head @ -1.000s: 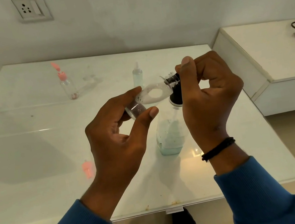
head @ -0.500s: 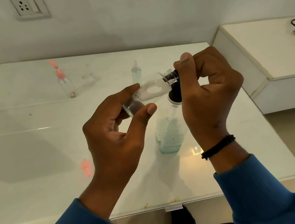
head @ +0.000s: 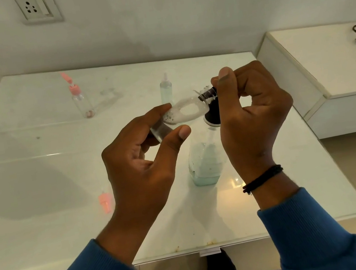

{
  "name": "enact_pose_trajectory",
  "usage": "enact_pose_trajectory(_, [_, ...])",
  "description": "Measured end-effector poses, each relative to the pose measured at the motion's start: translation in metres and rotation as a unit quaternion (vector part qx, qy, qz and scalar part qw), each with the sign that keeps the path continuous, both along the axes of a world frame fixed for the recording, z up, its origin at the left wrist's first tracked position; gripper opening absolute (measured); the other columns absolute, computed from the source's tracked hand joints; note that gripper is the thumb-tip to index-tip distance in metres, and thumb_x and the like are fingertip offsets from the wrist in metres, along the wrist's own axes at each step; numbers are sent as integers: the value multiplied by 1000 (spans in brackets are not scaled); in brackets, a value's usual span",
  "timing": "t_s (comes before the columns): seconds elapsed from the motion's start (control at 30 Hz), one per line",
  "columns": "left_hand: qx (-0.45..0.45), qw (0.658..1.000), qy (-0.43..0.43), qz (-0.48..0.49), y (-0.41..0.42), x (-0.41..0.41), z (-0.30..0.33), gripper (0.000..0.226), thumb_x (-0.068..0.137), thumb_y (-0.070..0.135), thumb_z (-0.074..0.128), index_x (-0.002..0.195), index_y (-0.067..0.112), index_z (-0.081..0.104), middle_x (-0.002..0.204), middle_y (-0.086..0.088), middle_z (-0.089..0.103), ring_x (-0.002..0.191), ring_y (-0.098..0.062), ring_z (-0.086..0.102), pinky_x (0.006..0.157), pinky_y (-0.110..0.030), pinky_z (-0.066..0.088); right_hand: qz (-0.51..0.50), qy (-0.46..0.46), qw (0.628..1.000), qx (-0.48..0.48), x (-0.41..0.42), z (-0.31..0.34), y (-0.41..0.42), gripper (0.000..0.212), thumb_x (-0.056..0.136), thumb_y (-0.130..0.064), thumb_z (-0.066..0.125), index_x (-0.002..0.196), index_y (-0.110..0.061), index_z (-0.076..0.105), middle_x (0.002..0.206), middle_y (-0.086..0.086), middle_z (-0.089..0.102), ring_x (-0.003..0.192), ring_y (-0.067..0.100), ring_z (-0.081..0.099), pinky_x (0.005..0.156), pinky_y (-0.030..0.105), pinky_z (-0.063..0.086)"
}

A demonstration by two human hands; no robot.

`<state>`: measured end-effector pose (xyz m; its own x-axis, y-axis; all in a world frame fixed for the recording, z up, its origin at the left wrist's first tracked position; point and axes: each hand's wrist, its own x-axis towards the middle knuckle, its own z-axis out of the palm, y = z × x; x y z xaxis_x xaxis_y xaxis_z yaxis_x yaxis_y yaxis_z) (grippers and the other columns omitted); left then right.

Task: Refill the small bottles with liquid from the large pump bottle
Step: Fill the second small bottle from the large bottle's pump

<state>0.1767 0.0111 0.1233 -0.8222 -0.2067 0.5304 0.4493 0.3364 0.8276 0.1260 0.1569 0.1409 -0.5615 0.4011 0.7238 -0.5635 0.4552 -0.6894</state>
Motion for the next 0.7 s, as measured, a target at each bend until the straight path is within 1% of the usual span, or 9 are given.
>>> enact_pose_trajectory(0.17, [-6, 1000, 10, -6, 0, 0, 2, 38, 89, 25, 76, 123, 10, 68, 117, 7, 71, 108, -8, 70, 87, -14, 55, 4, 4, 1000, 5, -1, 5, 2, 32, 95, -6, 63, 65, 6, 63, 63, 14, 59, 62, 29, 54, 60, 35, 44])
enact_pose_trajectory(0.27, [-12, 1000, 13, -1, -1, -1, 0, 38, 89, 23, 77, 122, 6, 70, 117, 1, 73, 107, -11, 71, 88, -16, 56, 8, -2, 1000, -2, 0, 3, 0, 32, 96, -5, 62, 67, 7, 64, 64, 15, 59, 62, 24, 53, 60, 25, 44])
enact_pose_trajectory(0.33, [-5, 1000, 8, -2, -1, -1, 0, 38, 89, 24, 77, 122, 6, 70, 116, 0, 73, 107, -12, 71, 88, -16, 56, 10, -5, 1000, -3, 0, 2, 0, 31, 96, -6, 62, 67, 6, 64, 64, 14, 59, 62, 21, 52, 61, 20, 43])
enact_pose_trajectory(0.37, [-5, 1000, 7, -2, -1, -1, 0, 39, 88, 25, 77, 122, 6, 70, 117, 2, 73, 107, -11, 71, 88, -15, 55, 11, -6, 1000, -2, 0, 2, 1, 31, 96, -6, 62, 67, 6, 64, 64, 13, 59, 62, 21, 52, 61, 20, 43])
enact_pose_trajectory(0.47, [-15, 1000, 12, -2, 0, -1, 0, 39, 89, 26, 76, 123, 8, 70, 118, 6, 71, 109, -6, 69, 87, -12, 54, 9, -1, 1000, 3, -1, 4, 3, 32, 96, -5, 63, 66, 6, 63, 63, 14, 59, 61, 25, 53, 60, 29, 44])
enact_pose_trajectory(0.5, [-17, 1000, 15, -2, -1, -1, 0, 38, 89, 25, 77, 122, 9, 69, 117, 6, 71, 108, -6, 69, 87, -12, 54, 8, -1, 1000, 3, -1, 5, 3, 31, 96, -4, 64, 66, 7, 63, 63, 14, 59, 62, 25, 53, 60, 28, 45])
enact_pose_trajectory(0.63, [-22, 1000, 13, 5, -1, -1, -1, 39, 89, 24, 77, 122, 5, 71, 116, -1, 73, 107, -11, 71, 87, -15, 56, 9, -10, 1000, -4, 0, 3, 1, 29, 96, -2, 64, 68, 7, 64, 64, 14, 59, 63, 15, 51, 61, 15, 42])
enact_pose_trajectory(0.7, [-17, 1000, 9, 6, -1, -1, -1, 39, 88, 24, 77, 122, 5, 71, 116, -1, 73, 107, -10, 71, 87, -14, 55, 11, -12, 1000, -5, 0, 3, 0, 30, 96, -3, 64, 67, 6, 64, 64, 12, 59, 63, 14, 51, 61, 16, 42])
